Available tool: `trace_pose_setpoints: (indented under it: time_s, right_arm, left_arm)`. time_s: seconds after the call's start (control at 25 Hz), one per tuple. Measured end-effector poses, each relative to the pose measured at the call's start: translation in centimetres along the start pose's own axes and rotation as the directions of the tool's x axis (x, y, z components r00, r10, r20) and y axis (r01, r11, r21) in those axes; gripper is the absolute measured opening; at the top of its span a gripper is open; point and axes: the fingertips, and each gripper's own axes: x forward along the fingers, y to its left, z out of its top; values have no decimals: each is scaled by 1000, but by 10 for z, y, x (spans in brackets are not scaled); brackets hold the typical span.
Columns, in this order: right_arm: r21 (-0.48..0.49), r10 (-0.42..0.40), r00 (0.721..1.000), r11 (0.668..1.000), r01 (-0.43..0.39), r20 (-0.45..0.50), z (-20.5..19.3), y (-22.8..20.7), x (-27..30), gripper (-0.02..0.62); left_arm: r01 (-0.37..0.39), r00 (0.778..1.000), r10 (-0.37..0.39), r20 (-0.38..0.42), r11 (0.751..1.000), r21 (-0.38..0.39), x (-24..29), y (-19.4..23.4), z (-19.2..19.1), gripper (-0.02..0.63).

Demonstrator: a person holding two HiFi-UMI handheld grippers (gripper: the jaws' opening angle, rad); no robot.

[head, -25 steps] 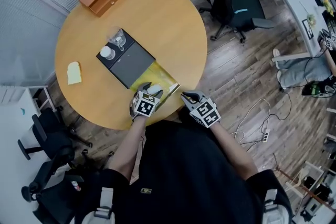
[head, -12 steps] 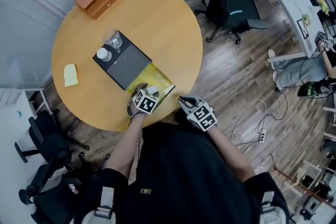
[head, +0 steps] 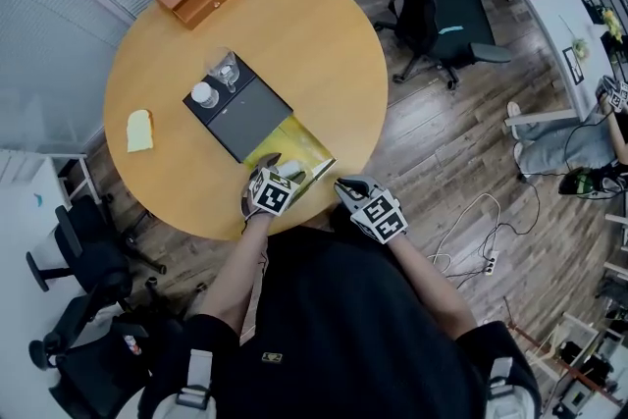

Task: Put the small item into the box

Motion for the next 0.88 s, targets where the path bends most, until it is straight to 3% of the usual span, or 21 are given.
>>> trace_pose_setpoints:
  time_s: [0.2, 0.48, 0.64, 0.88]
  right_arm:
    - [-17, 31, 999, 999, -30, 16, 14, 8, 11, 18]
    - [-55, 48, 999, 997, -47, 17, 22, 16, 23, 15]
    - [-56, 55, 998, 997, -54, 20, 26, 17, 27, 12]
    - [-76, 58, 998, 996, -56, 35, 36, 21, 32, 5]
  left_arm:
    - [15, 995, -13, 101, 1000, -23, -36, -8, 8, 260]
    - [30, 976, -9, 217, 995, -97, -65, -9, 5, 20]
    - [77, 941, -4, 338, 977, -201, -83, -3, 15, 8]
    - [132, 920, -12, 392, 951, -280, -100, 0, 13, 6]
